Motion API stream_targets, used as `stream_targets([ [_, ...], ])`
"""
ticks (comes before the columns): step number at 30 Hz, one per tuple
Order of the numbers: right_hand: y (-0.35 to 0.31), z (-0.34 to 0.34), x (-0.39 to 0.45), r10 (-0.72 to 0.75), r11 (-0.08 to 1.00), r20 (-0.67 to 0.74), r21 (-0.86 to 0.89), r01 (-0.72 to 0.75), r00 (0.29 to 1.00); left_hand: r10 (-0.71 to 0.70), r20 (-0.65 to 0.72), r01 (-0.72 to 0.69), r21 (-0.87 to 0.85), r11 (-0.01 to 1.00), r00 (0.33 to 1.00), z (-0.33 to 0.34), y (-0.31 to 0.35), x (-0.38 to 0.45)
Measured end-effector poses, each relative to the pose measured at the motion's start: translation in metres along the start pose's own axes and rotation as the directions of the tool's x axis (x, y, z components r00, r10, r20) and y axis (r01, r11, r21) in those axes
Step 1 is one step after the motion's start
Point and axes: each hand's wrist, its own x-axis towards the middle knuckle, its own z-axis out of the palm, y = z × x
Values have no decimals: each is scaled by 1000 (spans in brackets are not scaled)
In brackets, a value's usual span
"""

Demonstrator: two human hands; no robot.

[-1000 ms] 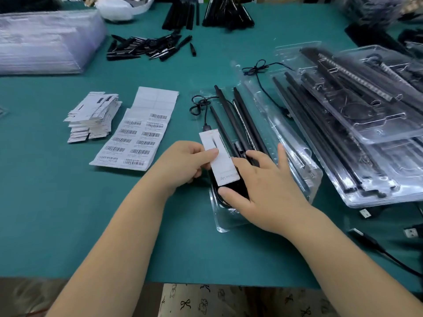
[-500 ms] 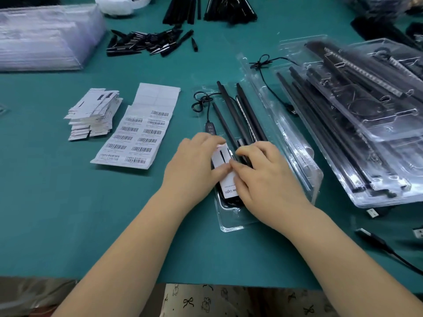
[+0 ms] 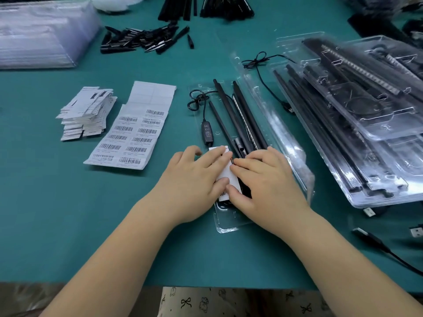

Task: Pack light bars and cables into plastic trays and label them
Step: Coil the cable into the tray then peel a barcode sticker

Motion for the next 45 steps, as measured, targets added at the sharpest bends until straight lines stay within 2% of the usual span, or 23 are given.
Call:
stream_targets([
  [6, 11, 1, -4, 20, 1000, 22, -20, -20, 1000, -6, 54, 7, -13, 1000, 999, 1, 8, -2],
  [14, 4, 1, -5, -3, 994, 29, 108, -1, 1000, 126, 50, -124, -48, 991, 991, -3, 13, 5],
  [17, -7, -5, -7, 67, 981, 106, 173, -84, 992, 102, 43, -95, -134, 986, 994, -3, 8, 8],
  [18, -13, -9, -11, 27, 985, 118, 164, -46, 993, 96, 51, -87, -161, 983, 994, -4, 6, 8],
  [20, -27, -16, -26, -156, 961, 4, 230, 151, 988, 94, 83, -79, -168, 983, 992, -4, 2, 9],
  [22, -40, -26, -46, -242, 899, -233, 311, 308, 942, 80, 82, -66, -167, 984, 993, -3, 0, 9],
  [23, -42, -31, -55, -207, 898, -334, 308, 314, 919, 76, 60, -64, -180, 982, 995, -3, -1, 9],
  [25, -31, -40, -65, -41, 937, -453, 292, 192, 890, 77, 12, -72, -218, 973, 997, -4, -2, 8],
  [26, -23, -43, -66, 67, 943, -442, 321, 88, 894, 78, -6, -77, -228, 971, 997, -4, -3, 8],
  [28, -10, -45, -63, 222, 904, -254, 416, -101, 941, 79, -32, -85, -235, 968, 996, -4, -3, 7],
  [30, -8, -38, -63, 217, 898, -70, 406, -170, 974, 60, -57, -72, -257, 964, 997, -3, -4, 6],
  [33, -12, -21, -69, 188, 963, 15, 193, -187, 982, 1, -48, -15, -311, 950, 999, -1, -6, 2],
  [35, -13, -17, -69, 193, 962, 105, 174, -209, 975, -24, -24, 15, -319, 948, 999, 0, -8, 2],
  [39, -8, -14, -70, 128, 990, 112, 36, -133, 985, -13, 18, 17, -217, 976, 1000, -1, -16, 2],
  [41, -9, -12, -68, 106, 994, 91, -7, -106, 990, -6, 15, 9, -232, 973, 1000, -2, -19, 0],
  [43, -9, -11, -68, 90, 996, 81, -35, -87, 993, -29, 24, 36, -380, 924, 999, -1, -21, -3],
  [45, -8, -11, -68, 78, 996, 71, -49, -74, 994, -112, 75, 135, -559, 818, 991, -1, -24, -5],
])
